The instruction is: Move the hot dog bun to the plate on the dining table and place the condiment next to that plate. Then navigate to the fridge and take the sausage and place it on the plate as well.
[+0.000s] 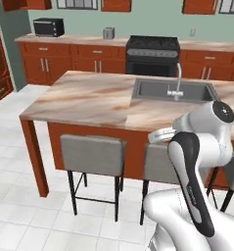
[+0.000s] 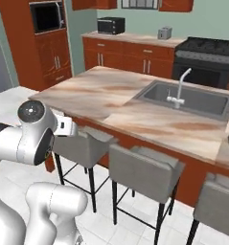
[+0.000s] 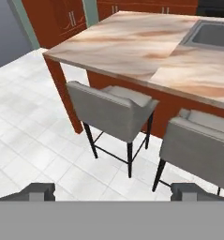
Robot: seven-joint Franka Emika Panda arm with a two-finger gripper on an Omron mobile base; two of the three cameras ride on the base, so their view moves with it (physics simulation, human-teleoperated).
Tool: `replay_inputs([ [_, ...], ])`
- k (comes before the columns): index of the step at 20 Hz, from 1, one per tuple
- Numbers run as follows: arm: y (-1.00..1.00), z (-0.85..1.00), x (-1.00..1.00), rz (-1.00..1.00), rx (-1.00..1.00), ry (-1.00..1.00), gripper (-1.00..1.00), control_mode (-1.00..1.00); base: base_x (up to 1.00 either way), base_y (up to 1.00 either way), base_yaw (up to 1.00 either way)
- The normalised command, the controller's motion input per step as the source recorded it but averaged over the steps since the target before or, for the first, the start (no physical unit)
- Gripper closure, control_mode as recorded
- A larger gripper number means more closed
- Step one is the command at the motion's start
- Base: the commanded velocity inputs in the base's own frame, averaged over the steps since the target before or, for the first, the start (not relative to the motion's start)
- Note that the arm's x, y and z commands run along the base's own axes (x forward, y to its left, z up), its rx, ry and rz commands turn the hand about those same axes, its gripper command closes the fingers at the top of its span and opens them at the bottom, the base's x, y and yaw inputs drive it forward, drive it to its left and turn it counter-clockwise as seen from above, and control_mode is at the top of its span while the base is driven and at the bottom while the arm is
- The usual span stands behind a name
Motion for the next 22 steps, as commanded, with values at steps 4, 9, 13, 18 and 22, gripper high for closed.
replay_inputs([
  [4, 0.0, 0.0, 0.0, 0.0, 0.0, 0.0, -1.0, 1.0, 0.0, 0.89, 0.47],
  [9, 0.0, 0.0, 0.0, 0.0, 0.0, 0.0, -1.0, 1.0, 0.0, 0.9, 0.45],
  [13, 0.0, 0.0, 0.0, 0.0, 0.0, 0.0, -1.0, 1.0, 0.0, 0.87, 0.45],
  [18, 0.0, 0.0, 0.0, 0.0, 0.0, 0.0, -1.0, 1.0, 0.03, 0.86, 0.46],
  [22, 0.0, 0.0, 0.0, 0.0, 0.0, 0.0, -1.0, 1.0, 0.5, 0.57, 0.41],
])
